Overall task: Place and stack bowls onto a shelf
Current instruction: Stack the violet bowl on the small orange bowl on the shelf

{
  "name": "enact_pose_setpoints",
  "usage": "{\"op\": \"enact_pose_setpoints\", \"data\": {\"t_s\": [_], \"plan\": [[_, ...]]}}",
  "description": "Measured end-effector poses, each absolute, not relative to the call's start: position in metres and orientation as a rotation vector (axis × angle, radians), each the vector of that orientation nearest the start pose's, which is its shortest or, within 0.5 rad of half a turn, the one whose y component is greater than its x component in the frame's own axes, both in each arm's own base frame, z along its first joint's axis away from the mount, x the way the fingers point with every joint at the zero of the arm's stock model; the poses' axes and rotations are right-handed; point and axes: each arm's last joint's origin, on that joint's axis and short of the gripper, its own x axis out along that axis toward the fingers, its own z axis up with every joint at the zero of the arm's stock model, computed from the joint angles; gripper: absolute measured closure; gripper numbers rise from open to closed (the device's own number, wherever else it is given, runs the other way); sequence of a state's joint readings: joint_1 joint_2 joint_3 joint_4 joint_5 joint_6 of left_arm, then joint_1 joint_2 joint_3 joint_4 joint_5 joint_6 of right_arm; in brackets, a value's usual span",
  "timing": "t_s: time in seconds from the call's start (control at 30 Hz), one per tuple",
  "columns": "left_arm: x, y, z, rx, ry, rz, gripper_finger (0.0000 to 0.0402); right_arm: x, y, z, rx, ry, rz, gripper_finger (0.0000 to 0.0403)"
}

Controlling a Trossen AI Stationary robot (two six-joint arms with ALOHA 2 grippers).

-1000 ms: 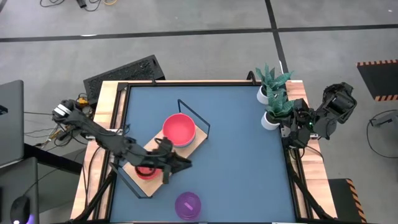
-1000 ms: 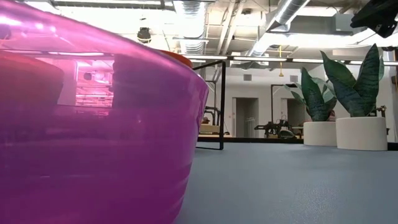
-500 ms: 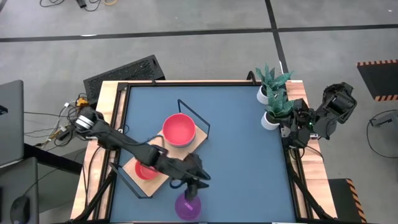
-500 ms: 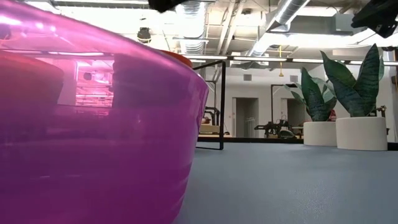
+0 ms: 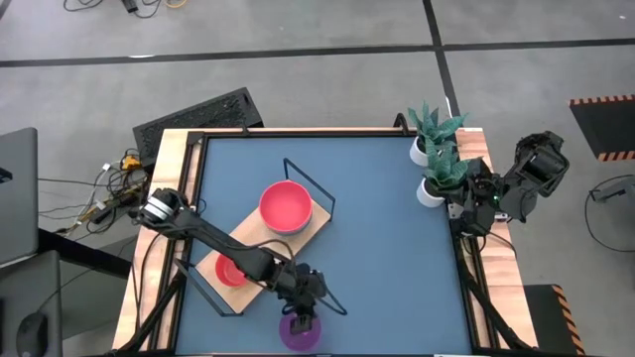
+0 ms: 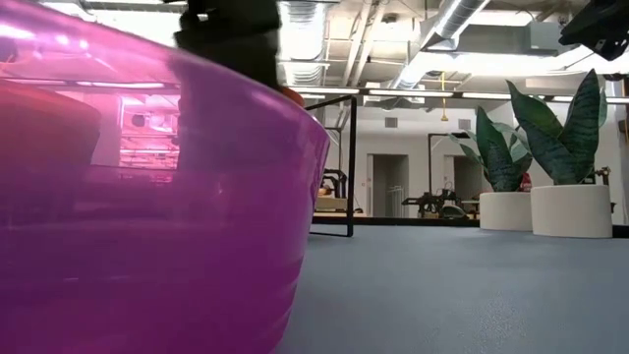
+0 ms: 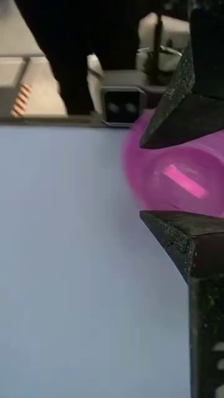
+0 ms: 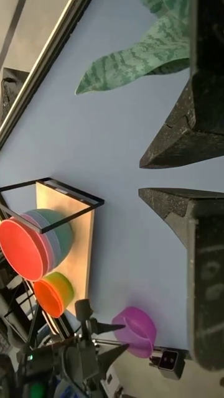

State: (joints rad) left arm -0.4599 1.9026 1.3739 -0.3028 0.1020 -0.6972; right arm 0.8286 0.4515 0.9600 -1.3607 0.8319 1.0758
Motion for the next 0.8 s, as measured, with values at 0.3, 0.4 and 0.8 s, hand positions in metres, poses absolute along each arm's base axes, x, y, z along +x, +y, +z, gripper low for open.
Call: {"op": "enact_pose_setpoints", "data": {"t_s": [0.3, 0.4, 0.8], "plan": [[0.353, -0.196, 0.202, -0.401, 1.065, -0.201, 0.0258, 0.032, 0.003, 0.324, 0.399, 0.498, -0.301, 0.0314], [0.346, -0.196, 0.197, -0.358, 1.107, -0.151, 0.0264, 0.032, 0.003, 0.324, 0.399, 0.498, -0.301, 0.0314], [0.344, -0.197, 0.19, -0.348, 1.13, -0.123, 0.027, 0.032, 0.003, 0.324, 0.4, 0.496, -0.301, 0.0314]]}}
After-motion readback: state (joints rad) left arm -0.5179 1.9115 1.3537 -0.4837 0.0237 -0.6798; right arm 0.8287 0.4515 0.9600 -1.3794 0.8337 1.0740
